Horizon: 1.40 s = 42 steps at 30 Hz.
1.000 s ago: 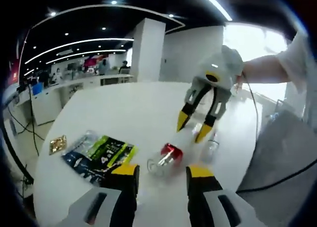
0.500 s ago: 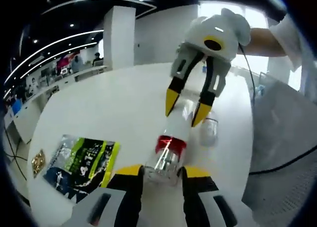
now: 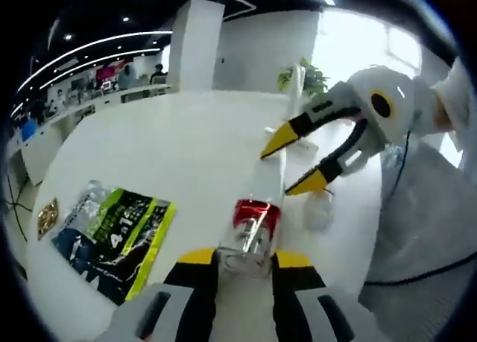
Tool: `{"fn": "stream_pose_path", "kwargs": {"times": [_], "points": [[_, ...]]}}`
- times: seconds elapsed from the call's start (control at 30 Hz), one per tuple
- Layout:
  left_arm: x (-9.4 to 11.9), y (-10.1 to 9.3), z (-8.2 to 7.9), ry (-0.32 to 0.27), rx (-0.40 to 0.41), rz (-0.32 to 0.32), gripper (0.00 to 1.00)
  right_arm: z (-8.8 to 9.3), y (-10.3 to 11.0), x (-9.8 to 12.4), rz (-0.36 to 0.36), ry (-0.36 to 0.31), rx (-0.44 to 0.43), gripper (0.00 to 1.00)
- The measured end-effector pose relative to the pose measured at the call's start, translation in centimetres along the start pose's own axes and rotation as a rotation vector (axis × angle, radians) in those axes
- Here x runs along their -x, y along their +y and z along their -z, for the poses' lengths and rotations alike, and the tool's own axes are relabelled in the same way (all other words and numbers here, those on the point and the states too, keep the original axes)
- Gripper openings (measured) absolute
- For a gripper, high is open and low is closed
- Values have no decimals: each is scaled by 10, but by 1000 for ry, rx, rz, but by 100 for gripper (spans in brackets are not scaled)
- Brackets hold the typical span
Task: Arrange the skincare products in the storage area until every visible bottle or jar stands upright without overlapping.
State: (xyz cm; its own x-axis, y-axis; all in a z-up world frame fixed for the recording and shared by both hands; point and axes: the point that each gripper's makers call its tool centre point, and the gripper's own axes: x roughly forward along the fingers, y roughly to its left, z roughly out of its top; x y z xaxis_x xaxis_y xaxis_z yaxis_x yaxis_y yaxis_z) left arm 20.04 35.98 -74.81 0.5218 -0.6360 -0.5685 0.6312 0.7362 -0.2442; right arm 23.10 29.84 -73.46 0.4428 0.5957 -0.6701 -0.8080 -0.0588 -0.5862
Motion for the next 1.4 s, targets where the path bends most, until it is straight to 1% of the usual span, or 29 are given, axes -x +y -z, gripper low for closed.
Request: {"fn": "stream_pose_path", "kwargs": {"times": [0.07,0.1,0.13,0.2,0.23,0.33,0.5,0.57,0.67,0.7,0.77,0.83,0.87,0.97,1.0,1.07,1.13,1.2,1.27,1.33,1.4], "points": [[1,0,-3,-16,-6,-5,27,-4,-1,-1,20,-28,-47,30],[1,-2,-4,-18,1,-3,27,-5,-1,-1,28,-30,-58,30],[2,-4,-7,-22,18,-3,27,-4,-1,-2,29,-27,-56,31],[5,-8,-12,-31,40,3,27,-6,-3,-3,70,-36,-21,32],[7,-8,-15,-40,46,5,27,-6,-3,-3,77,-37,-19,32],[10,-11,-21,-50,58,7,26,-6,-7,-2,113,-36,-32,32],[15,-15,-36,-76,71,14,26,-5,-15,-5,181,-17,-3,32],[16,-16,-43,-82,68,17,26,-4,-19,-8,199,-8,-15,32],[18,-16,-53,-91,66,14,27,-4,-26,-7,209,1,-155,32],[19,-16,-57,-98,62,10,27,-6,-29,-7,209,-5,-179,32],[23,-16,-67,-121,54,5,27,-9,-32,-4,211,-32,-259,32],[28,-18,-80,-151,41,-2,27,-11,-35,-2,214,-63,-307,32],[29,-20,-86,-156,24,-10,27,-12,-36,-1,209,-74,-355,32],[29,-23,-96,-157,-14,-30,27,-11,-39,2,212,-82,-402,32],[30,-26,-101,-170,-46,-34,27,-11,-40,3,215,-91,-416,32],[30,-30,-108,-189,-62,-38,27,-12,-40,5,212,-104,-468,32],[31,-33,-116,-210,-76,-42,27,-14,-40,8,203,-134,-540,31],[31,-37,-122,-214,-104,-46,27,-13,-41,10,204,-136,-559,31],[28,-41,-127,-212,-132,-50,27,-11,-41,12,207,-143,-596,31],[25,-45,-132,-215,-154,-52,27,-10,-41,15,211,-159,-657,31],[22,-51,-139,-223,-194,-56,27,-8,-41,19,211,-162,-701,31]]}}
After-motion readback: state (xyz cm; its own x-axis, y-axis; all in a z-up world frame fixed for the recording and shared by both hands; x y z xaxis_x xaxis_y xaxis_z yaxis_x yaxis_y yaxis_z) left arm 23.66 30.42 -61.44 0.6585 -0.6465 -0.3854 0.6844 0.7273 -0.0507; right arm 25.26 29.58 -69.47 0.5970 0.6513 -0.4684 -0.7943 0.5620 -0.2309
